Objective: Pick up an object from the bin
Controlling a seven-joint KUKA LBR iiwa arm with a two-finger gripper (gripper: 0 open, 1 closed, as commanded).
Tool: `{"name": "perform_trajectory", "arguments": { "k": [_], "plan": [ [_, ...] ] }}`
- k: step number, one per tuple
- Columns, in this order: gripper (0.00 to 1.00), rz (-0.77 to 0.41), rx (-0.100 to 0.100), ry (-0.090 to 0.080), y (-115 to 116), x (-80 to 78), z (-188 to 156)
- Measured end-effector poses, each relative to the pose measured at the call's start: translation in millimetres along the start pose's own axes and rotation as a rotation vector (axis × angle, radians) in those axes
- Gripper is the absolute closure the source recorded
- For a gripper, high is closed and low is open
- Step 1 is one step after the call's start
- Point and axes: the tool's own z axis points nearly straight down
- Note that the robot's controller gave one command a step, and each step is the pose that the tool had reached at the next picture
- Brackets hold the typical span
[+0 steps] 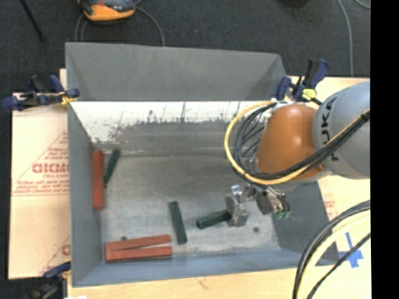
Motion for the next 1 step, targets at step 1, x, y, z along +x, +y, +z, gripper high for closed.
{"name": "perform_trajectory", "arguments": {
  "k": [1],
  "plan": [
    [1.00,0.033,0.003,-0.020,0.0,2.5,-18.4]
  ]
}}
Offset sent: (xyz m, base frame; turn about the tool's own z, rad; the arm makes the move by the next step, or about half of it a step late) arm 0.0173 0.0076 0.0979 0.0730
